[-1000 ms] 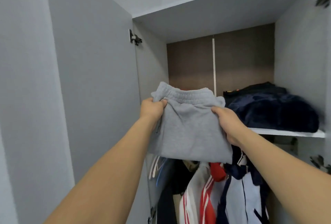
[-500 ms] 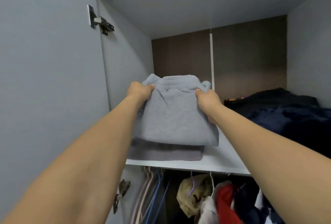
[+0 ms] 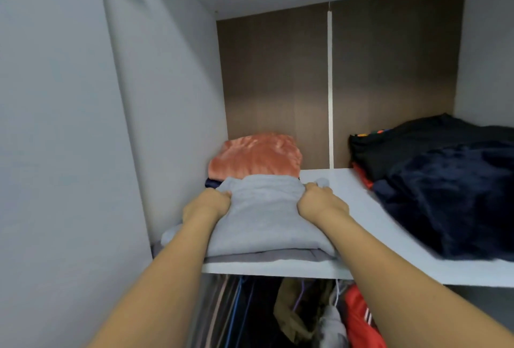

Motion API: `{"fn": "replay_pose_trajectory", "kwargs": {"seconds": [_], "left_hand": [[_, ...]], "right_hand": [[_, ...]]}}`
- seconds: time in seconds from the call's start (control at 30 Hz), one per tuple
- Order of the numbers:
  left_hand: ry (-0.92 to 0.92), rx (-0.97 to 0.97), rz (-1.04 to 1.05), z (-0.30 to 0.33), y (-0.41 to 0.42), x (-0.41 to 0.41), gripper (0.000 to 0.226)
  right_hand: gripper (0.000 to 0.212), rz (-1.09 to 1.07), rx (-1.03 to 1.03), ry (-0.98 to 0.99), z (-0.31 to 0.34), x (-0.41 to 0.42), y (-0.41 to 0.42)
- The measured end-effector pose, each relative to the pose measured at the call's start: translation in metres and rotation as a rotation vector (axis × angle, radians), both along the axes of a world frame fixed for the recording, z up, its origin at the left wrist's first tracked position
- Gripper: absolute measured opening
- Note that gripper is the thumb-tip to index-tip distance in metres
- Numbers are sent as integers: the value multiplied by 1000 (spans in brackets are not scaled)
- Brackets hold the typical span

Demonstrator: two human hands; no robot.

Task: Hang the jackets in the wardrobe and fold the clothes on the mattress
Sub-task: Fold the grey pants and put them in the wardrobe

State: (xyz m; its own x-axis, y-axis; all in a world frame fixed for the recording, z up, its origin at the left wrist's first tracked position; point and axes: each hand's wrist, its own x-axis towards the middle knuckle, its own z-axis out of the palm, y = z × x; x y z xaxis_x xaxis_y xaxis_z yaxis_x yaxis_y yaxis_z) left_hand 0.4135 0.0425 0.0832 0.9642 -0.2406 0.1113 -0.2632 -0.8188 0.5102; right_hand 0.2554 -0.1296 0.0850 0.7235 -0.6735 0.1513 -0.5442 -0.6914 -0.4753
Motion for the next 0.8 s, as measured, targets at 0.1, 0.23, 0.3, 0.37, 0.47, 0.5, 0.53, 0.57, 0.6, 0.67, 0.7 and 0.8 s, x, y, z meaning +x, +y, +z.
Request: {"fn": "replay_pose_trajectory", "kwargs": {"seconds": [0.1,0.23,0.3,0.37,0.47,0.5,0.53,0.57,0.6,0.67,0.7,0.8], "left_hand": [[-15,44,5,-1,-3,-2,52],[-235,155,53,21,-2,-20,49],[-355,119,20,38,-4,-39,51],[-471,76,-74,52,-12,-65,52],[-598,11,-277,64,-30,-114,53],[-625,-9,-340,67,-36,-130,52],[-669,-23,-392,70,-42,-148,51],[-724,-27,-430,74,-47,-165,51],[-788,-25,-456,78,-53,-181,51],[-887,-6,-489,82,-63,-211,49],[-915,5,-503,83,-68,-223,48],[-945,22,-537,77,-78,-256,48]], "right_hand": [[49,5,35,-24,0,-2,-2],[51,28,156,-138,7,-25,-8],[53,19,123,-239,17,-46,-14],[54,17,46,-304,27,-73,-19],[50,31,-68,-341,41,-119,-24],[51,31,-107,-347,45,-135,-25],[53,26,-141,-356,51,-151,-25],[54,16,-171,-366,57,-167,-26],[54,5,-203,-374,62,-182,-26],[54,-18,-268,-367,69,-214,-27],[55,-23,-289,-354,71,-230,-28],[58,-26,-324,-307,66,-276,-29]]}}
